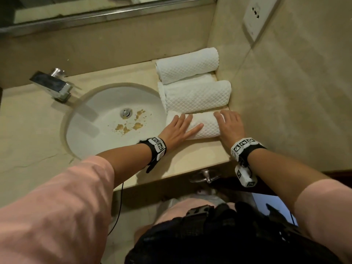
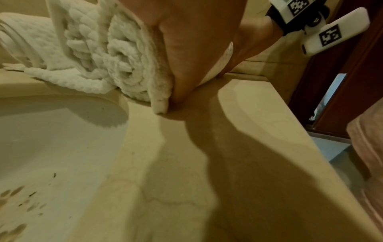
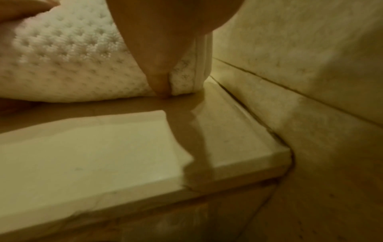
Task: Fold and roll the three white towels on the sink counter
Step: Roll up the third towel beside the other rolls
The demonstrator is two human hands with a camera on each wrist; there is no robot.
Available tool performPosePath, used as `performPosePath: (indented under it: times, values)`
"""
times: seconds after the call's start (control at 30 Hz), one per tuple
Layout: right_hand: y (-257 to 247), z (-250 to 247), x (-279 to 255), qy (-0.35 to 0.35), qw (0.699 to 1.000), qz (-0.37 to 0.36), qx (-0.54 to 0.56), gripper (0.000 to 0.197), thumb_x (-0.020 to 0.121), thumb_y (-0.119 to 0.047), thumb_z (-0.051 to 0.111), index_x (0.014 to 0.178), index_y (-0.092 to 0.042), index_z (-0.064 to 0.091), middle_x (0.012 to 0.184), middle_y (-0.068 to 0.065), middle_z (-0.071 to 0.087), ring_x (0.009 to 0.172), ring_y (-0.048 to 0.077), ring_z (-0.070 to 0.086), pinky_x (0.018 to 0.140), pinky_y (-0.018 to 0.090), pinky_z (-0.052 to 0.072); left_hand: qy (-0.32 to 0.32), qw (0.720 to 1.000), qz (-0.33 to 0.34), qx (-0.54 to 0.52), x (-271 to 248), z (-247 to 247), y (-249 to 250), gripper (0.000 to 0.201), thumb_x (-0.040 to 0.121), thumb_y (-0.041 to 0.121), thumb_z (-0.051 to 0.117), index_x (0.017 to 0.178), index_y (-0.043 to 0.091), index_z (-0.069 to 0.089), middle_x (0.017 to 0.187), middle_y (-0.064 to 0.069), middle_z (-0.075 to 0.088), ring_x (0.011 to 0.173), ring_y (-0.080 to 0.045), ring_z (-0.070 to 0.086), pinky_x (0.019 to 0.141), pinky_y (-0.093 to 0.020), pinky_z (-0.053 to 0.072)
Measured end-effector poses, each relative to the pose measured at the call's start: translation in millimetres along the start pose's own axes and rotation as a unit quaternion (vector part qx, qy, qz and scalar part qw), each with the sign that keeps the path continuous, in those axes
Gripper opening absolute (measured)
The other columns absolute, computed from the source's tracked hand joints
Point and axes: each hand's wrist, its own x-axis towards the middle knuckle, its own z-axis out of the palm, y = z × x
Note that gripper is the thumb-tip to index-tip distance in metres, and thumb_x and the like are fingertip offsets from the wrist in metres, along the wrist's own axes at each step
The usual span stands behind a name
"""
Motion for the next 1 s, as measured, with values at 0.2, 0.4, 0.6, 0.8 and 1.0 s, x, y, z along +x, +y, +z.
performPosePath:
  times: [0.2,0.4,0.6,0.8,1.0]
  values:
    - [1,-6,-12,-0.083,0.996,-0.019,-0.003,0.078,0.061,-0.004,0.071,0.131,-0.005,0.036,0.121,0.022,0.050,0.107,0.038,0.050,0.102,0.051,0.038,0.002,1.000,0.002,-0.002,-8,3,5,0.083,0.096,0.020,0.047,0.147,0.024,-0.017,0.153,-0.030,0.014,0.138,-0.046,0.024,0.112,-0.052,0.024]
    - [-16,-20,-31,-0.149,0.988,0.035,-0.011,0.087,0.063,-0.025,0.066,0.139,-0.009,0.029,0.135,0.017,0.036,0.124,0.035,0.034,0.114,0.049,0.017,0.016,0.991,-0.053,-0.124,-10,-12,7,0.080,0.089,0.020,0.054,0.153,0.012,0.008,0.143,-0.022,0.034,0.127,-0.039,0.038,0.108,-0.046,0.031]
    - [-31,-35,-33,-0.135,0.987,0.084,0.007,0.078,0.059,-0.027,0.071,0.128,-0.014,0.035,0.126,0.011,0.040,0.118,0.031,0.040,0.107,0.044,0.032,-0.032,0.991,-0.043,-0.120,-4,-27,1,0.086,0.084,0.027,0.060,0.151,0.012,0.008,0.137,-0.017,0.037,0.120,-0.033,0.037,0.103,-0.041,0.031]
    - [-42,-46,-27,-0.182,0.980,0.077,-0.032,0.102,0.051,-0.027,0.087,0.136,-0.012,0.032,0.131,0.011,0.039,0.122,0.029,0.039,0.107,0.039,0.032,-0.013,0.997,-0.027,-0.070,-9,-19,16,0.058,0.098,0.018,0.038,0.150,0.008,0.014,0.131,-0.019,0.044,0.111,-0.034,0.045,0.094,-0.043,0.037]
    - [-56,-43,-16,-0.253,0.966,0.051,-0.024,0.121,0.051,-0.027,0.090,0.147,-0.015,0.017,0.146,0.011,0.031,0.138,0.031,0.028,0.115,0.041,0.023,0.007,0.998,-0.026,-0.053,-16,-17,23,0.056,0.095,0.020,0.040,0.148,0.012,0.025,0.127,-0.015,0.049,0.104,-0.030,0.050,0.087,-0.038,0.042]
